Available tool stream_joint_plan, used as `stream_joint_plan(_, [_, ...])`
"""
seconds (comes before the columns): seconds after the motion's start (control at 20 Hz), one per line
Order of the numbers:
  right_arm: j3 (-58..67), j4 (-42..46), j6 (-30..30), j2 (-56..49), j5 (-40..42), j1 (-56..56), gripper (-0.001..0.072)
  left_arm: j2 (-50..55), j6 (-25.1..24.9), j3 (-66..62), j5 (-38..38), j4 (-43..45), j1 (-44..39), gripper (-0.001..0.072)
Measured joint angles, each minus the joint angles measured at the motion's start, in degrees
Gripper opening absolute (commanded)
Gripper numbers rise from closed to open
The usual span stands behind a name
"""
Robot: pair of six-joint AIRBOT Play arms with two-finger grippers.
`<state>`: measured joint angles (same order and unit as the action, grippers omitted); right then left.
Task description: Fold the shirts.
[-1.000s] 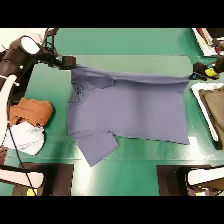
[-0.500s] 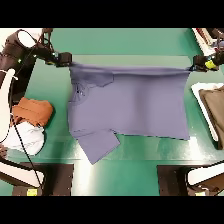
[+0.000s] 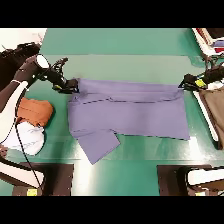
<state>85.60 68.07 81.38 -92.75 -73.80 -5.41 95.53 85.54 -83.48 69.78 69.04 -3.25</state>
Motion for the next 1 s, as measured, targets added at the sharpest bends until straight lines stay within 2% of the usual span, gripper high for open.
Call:
stream_joint_plan(0.2, [-3.78, -1.40, -0.55, 6.32, -0.02, -0.81, 0.0389, -7.48, 0.74, 6.01, 4.02, 1.99, 0.26, 0.0483])
stream_joint_plan(0.5, [-15.08, -1.99, -0.87, 18.80, -0.17, -2.60, 0.0389, -29.81, 4.96, 31.95, 4.52, 1.46, -2.80, 0.0483])
stream_joint_plan(0.7, [-20.24, -2.45, -0.92, 23.65, 1.05, -2.97, 0.0389, -40.50, 8.33, 47.30, 2.73, -3.80, -6.80, 0.0483])
stream_joint_plan(1.0, [-22.16, -2.56, -0.94, 25.81, 1.14, -3.13, 0.0389, -44.59, 10.40, 56.70, -7.43, -9.68, -14.91, 0.0481])
